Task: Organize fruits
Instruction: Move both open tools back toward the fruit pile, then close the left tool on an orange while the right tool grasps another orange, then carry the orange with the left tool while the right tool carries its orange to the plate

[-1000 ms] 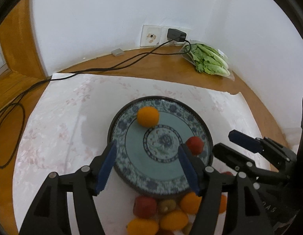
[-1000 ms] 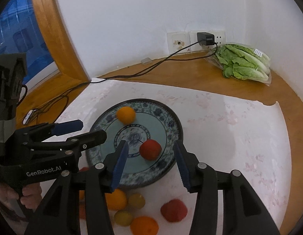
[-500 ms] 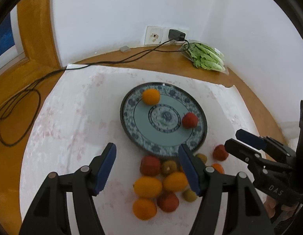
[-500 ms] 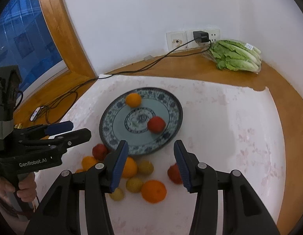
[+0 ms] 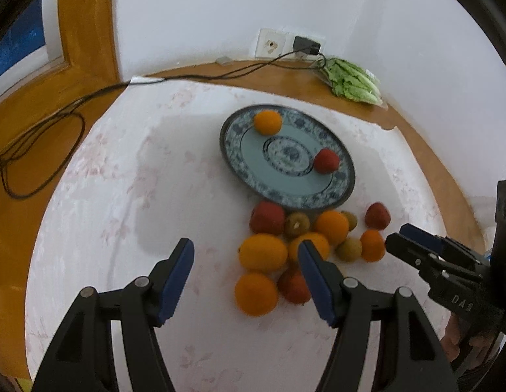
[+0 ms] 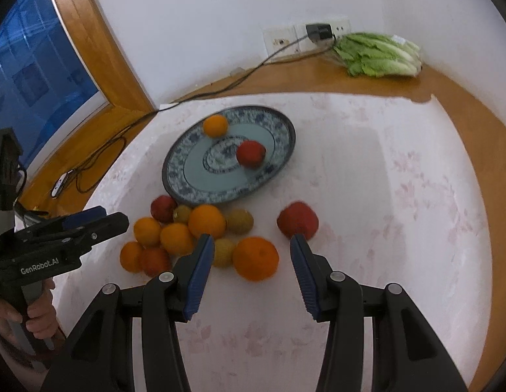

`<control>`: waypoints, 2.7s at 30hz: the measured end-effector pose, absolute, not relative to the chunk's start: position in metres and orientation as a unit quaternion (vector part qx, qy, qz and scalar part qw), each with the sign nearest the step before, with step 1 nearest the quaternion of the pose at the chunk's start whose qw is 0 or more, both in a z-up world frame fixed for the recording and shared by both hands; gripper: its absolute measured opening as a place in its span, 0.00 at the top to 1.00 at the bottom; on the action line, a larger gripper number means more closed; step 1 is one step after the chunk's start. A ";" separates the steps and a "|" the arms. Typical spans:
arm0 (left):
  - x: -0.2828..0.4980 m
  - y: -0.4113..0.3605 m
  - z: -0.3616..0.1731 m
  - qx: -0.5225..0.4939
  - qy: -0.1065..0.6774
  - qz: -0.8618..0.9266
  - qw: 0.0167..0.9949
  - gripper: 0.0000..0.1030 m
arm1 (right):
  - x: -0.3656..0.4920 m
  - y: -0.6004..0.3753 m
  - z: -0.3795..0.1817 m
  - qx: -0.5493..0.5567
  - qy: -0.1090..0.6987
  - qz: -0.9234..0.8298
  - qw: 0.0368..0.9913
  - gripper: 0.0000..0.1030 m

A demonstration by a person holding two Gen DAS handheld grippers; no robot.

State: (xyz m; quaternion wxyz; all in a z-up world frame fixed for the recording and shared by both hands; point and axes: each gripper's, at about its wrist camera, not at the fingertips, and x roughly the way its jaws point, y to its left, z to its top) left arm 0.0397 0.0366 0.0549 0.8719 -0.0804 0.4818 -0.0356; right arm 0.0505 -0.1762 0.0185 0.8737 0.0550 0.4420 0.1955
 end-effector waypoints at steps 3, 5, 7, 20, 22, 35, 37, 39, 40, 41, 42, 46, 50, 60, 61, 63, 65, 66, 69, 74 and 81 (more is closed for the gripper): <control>0.035 0.039 0.050 -0.085 0.485 -0.033 0.870 0.32 | 0.048 -0.179 0.013 0.063 0.448 0.193 0.870 0.52; 0.031 0.040 0.049 -0.089 0.485 -0.033 0.869 0.32 | 0.048 -0.180 0.010 0.067 0.451 0.194 0.869 0.52; 0.029 0.041 0.047 -0.092 0.485 -0.033 0.869 0.32 | 0.047 -0.180 0.007 0.070 0.454 0.194 0.867 0.52; 0.024 0.043 0.035 -0.108 0.496 -0.035 0.861 0.32 | 0.050 -0.173 -0.002 0.068 0.458 0.194 0.865 0.52; 0.023 0.043 0.032 -0.111 0.497 -0.037 0.860 0.33 | 0.051 -0.173 -0.004 0.068 0.460 0.194 0.864 0.52; 0.022 0.047 0.022 -0.122 0.502 -0.049 0.855 0.34 | 0.054 -0.170 -0.012 0.063 0.462 0.197 0.862 0.52; 0.021 0.046 0.022 -0.126 0.500 -0.056 0.855 0.39 | 0.054 -0.169 -0.012 0.061 0.460 0.198 0.863 0.53; 0.021 0.045 0.023 -0.127 0.499 -0.064 0.855 0.47 | 0.054 -0.169 -0.012 0.063 0.459 0.200 0.863 0.55; 0.020 0.045 0.023 -0.127 0.498 -0.066 0.855 0.49 | 0.054 -0.169 -0.012 0.064 0.459 0.201 0.863 0.56; 0.020 0.043 0.024 -0.126 0.498 -0.069 0.855 0.50 | 0.053 -0.169 -0.012 0.065 0.459 0.202 0.863 0.57; 0.020 0.042 0.024 -0.125 0.497 -0.071 0.856 0.52 | 0.053 -0.169 -0.012 0.065 0.459 0.202 0.863 0.58; 0.018 0.041 0.024 -0.127 0.496 -0.080 0.855 0.59 | 0.053 -0.171 -0.012 0.068 0.459 0.201 0.863 0.62; 0.018 0.039 0.025 -0.132 0.497 -0.089 0.853 0.67 | 0.054 -0.174 -0.012 0.074 0.459 0.199 0.863 0.65; 0.016 0.040 0.027 -0.132 0.493 -0.084 0.856 0.67 | 0.050 -0.173 -0.008 0.064 0.451 0.195 0.869 0.66; 0.015 0.041 0.028 -0.132 0.492 -0.083 0.857 0.67 | 0.049 -0.173 -0.007 0.064 0.449 0.196 0.869 0.66; 0.014 0.042 0.031 -0.133 0.487 -0.082 0.859 0.67 | 0.048 -0.172 -0.005 0.063 0.446 0.198 0.870 0.66; 0.012 0.044 0.035 -0.133 0.482 -0.081 0.862 0.67 | 0.046 -0.172 -0.003 0.062 0.443 0.201 0.872 0.66; 0.012 0.044 0.037 -0.133 0.480 -0.080 0.863 0.67 | 0.045 -0.172 -0.002 0.061 0.441 0.202 0.872 0.66; 0.012 0.043 0.043 -0.128 0.474 -0.081 0.867 0.67 | 0.043 -0.171 0.002 0.059 0.437 0.205 0.874 0.66; 0.016 0.039 0.050 -0.118 0.468 -0.082 0.872 0.67 | 0.041 -0.168 0.010 0.055 0.426 0.208 0.878 0.66; 0.029 0.037 0.061 -0.106 0.455 -0.079 0.881 0.67 | 0.042 -0.164 0.021 0.047 0.414 0.212 0.884 0.66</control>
